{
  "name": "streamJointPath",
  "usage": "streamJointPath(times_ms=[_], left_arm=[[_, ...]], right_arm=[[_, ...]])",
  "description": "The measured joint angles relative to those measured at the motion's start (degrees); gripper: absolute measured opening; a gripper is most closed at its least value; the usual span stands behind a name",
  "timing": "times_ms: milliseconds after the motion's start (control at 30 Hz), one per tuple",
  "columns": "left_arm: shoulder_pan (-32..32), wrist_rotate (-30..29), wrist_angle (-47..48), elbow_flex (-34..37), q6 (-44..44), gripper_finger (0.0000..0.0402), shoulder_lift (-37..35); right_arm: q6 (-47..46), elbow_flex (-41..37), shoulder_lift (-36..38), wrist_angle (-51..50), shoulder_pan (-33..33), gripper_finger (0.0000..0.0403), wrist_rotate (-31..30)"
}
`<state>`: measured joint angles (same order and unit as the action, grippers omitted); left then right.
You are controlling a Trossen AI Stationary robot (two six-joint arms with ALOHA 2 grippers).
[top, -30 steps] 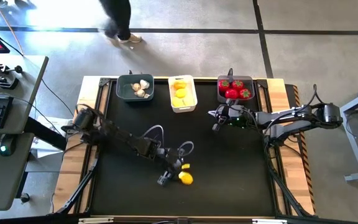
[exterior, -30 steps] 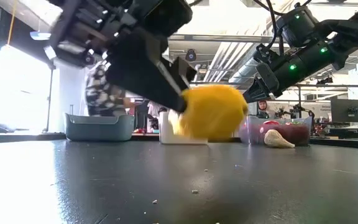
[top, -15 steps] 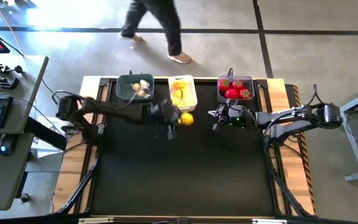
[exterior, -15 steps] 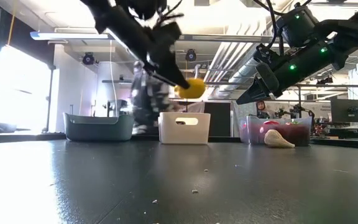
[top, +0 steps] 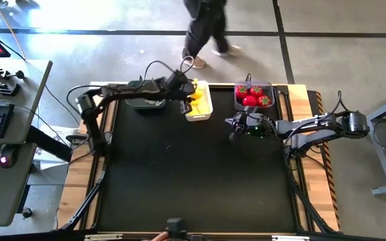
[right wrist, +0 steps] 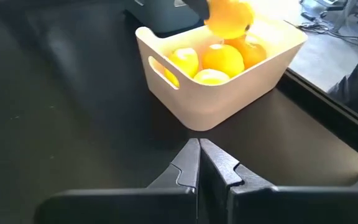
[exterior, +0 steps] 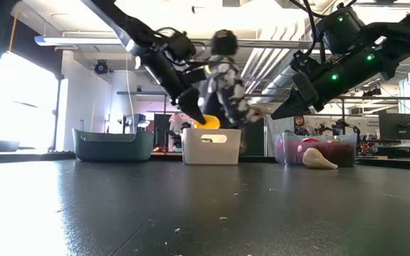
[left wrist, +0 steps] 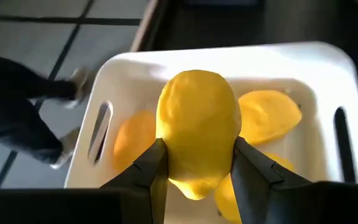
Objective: Sort produce into baskets
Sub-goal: Put the yellow lemon into the white bin, then put the white garlic into the blue bin
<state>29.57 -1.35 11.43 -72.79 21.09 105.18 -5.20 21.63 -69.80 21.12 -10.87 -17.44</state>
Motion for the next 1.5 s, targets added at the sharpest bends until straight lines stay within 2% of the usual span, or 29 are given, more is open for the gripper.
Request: streamJointPath(times_ms=[167, 233, 367, 533, 633, 800, 900, 1000, 1200, 1500], left_arm=[[1.3, 6.47, 7.63, -8.26, 11.43, 0.0116, 5.0], [1.24, 7.09, 9.29, -10.13, 14.46, 0.0116, 6.58], [1.06, 7.26, 11.73, -13.02, 16.54, 0.0115, 9.47], [1.13, 7.02, 12.21, -13.19, 16.45, 0.0121, 11.2], [1.06, 6.74, 12.45, -13.19, 15.51, 0.0145, 11.22], [0.65, 6.04, 12.79, -13.19, 14.14, 0.0209, 11.22], [0.65, 6.07, 13.32, -13.19, 13.29, 0.0244, 11.22], [0.97, 7.09, 13.71, -13.19, 13.37, 0.0261, 11.22], [1.97, 12.7, 11.61, -12.32, 11.43, 0.0249, 11.07], [3.51, 13.52, 7.43, -7.78, 10.45, 0.0205, 6.22]], right_arm=[[0.86, 0.0, 0.0, -0.13, 0.0, 0.0, -1.11], [1.26, 0.0, 0.0, -0.26, 0.0, 0.0, -1.1], [2.47, 0.0, 0.0, -0.76, 0.0, 0.0, -1.1], [2.71, 0.0, 0.0, -0.78, 0.0, 0.0, -1.1], [2.68, 0.0, 0.0, -0.69, 0.0, 0.0, -1.1], [2.68, 0.0, 0.0, 0.49, 0.0, 0.0, -1.1], [2.66, 0.0, 0.0, 3.4, 0.0, 0.0, -1.1], [2.7, 0.02, 0.0, 7.58, 0.0, 0.0, -1.1], [3.14, 0.07, 0.0, 12.33, 0.0, 0.0, -1.1], [2.66, 0.07, 0.0, 12.9, 0.0, 0.0, -1.6]])
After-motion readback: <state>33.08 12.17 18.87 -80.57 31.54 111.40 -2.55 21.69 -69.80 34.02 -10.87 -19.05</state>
